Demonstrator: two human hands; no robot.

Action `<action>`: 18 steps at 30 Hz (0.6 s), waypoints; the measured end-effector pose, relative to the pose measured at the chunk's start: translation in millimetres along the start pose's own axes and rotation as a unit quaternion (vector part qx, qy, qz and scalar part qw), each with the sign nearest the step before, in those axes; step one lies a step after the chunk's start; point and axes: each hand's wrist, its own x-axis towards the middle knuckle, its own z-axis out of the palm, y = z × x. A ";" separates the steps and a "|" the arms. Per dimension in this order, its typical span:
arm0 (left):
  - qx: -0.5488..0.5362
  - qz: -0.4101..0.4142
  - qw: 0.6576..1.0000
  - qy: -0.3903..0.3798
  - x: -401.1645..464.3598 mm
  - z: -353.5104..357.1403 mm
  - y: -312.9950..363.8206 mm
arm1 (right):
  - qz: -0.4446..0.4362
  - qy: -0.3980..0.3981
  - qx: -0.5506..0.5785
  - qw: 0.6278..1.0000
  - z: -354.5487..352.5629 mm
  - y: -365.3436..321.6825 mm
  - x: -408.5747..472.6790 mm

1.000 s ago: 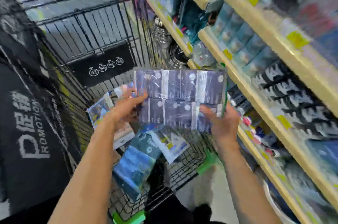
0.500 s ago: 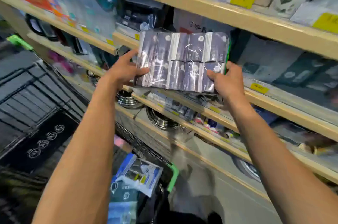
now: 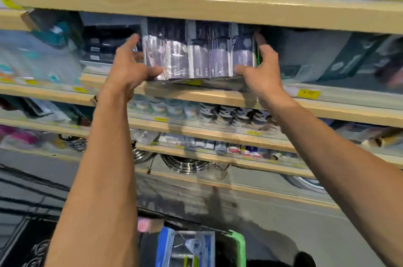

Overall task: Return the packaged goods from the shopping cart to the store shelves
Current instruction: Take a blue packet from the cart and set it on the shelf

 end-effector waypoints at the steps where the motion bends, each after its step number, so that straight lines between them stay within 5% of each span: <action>1: -0.004 0.015 1.000 0.013 6.8 2.8 2.4 | -0.001 0.007 0.006 1.000 0.8 0.9 1.8; 10: 0.109 0.029 0.990 0.090 55.2 34.4 -25.8 | -0.004 0.109 -0.160 0.981 24.0 27.3 15.8; 14: 0.276 0.053 0.944 0.175 53.6 51.0 -32.7 | -0.040 0.116 -0.260 0.958 26.6 29.8 18.9; 18: 0.332 0.064 0.920 0.196 50.6 54.5 -29.4 | -0.060 0.131 -0.273 0.951 30.8 26.1 15.7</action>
